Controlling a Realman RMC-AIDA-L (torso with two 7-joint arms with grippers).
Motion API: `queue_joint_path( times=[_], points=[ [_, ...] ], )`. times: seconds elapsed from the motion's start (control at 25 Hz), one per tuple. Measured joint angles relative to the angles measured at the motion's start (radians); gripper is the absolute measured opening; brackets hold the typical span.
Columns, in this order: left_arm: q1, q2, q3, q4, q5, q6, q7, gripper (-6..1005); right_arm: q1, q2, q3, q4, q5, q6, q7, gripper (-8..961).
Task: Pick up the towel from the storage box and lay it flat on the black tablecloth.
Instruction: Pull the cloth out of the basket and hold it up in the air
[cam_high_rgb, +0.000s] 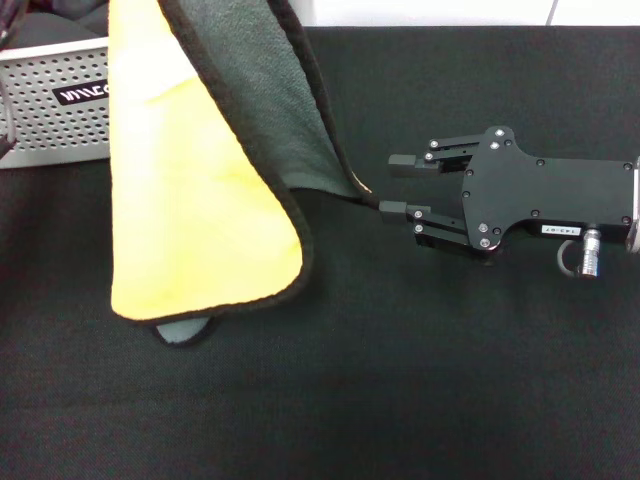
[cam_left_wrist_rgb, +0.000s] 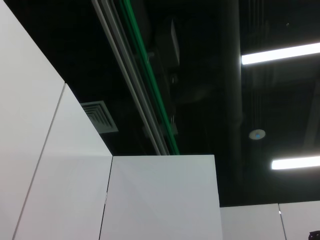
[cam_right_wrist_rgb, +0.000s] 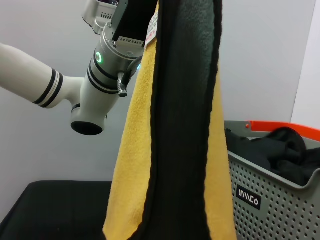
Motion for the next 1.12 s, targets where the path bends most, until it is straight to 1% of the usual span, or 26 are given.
queue_joint_path(
  times=[0.04,0.12,0.36,0.6,0.8,1.12],
  points=[
    [-0.001,0.0,0.001,0.0,0.0,0.0,0.0,24,0.0,0.0,0.0,0.002,0.0,-0.001,-0.001,193],
    [-0.002,0.0,0.003,0.0,-0.001,0.0,-0.001,24,0.001,0.001,0.0,0.009,0.0,-0.007,-0.004,306],
    [-0.004,0.0,0.003,0.003,-0.002,0.0,-0.004,24,0.011,0.005,-0.007,0.012,-0.022,-0.027,-0.014,389],
    [-0.005,-0.001,0.004,0.009,-0.006,0.0,-0.007,24,0.012,0.007,-0.01,0.012,-0.024,-0.053,-0.017,381],
    [-0.005,-0.002,0.004,0.009,-0.006,0.0,-0.008,24,0.014,0.008,-0.011,0.012,-0.024,-0.077,-0.018,325],
    [-0.001,-0.003,0.004,0.009,-0.003,0.002,-0.008,24,0.012,0.007,-0.021,0.003,-0.022,-0.06,-0.04,140]
  ],
)
